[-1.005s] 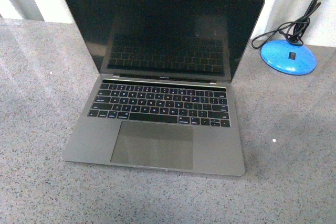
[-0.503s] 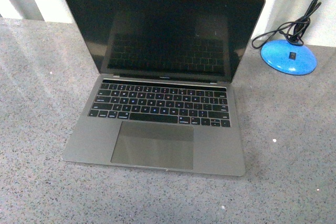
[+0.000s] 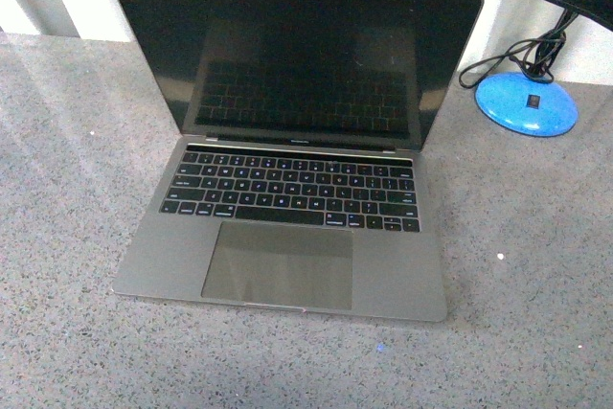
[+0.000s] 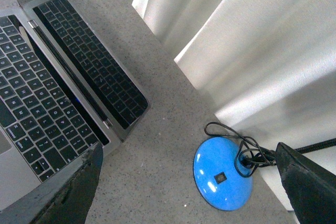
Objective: Close laptop
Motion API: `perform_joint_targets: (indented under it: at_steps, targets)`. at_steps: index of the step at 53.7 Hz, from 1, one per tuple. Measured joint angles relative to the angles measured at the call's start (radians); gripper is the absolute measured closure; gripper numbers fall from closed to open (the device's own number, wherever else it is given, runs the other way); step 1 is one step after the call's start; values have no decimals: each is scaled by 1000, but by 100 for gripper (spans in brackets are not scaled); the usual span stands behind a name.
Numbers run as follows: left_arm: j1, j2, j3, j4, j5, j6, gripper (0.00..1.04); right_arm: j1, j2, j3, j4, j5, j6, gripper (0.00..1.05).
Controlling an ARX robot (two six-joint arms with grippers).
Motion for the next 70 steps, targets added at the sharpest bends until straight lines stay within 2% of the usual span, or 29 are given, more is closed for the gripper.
perform_joint_targets:
  at_steps: [14, 16, 25, 29, 31, 35, 43, 70]
  targets:
    - [-24, 131, 98, -16, 23, 63, 7, 50, 69, 89, 14, 6, -26, 10]
    - [-25, 140, 112, -17, 21, 70, 10, 56, 80, 98, 27, 16, -26, 13]
    - [-24, 167, 165, -34, 30, 93, 37, 74, 120, 142, 36, 37, -26, 40]
    - [-23, 180, 181, -55, 48, 116, 51, 79, 145, 168, 34, 50, -26, 54]
    - [-23, 190, 190, -74, 71, 137, 62, 84, 159, 182, 25, 53, -27, 65]
    - [-23, 203, 203, -103, 91, 169, 76, 92, 176, 196, 12, 52, -43, 81]
    - [-23, 225, 229, -142, 120, 224, 101, 107, 200, 225, -22, 44, -56, 103]
    - [-31, 287, 276, -204, 153, 286, 101, 161, 266, 257, -35, 41, -79, 104]
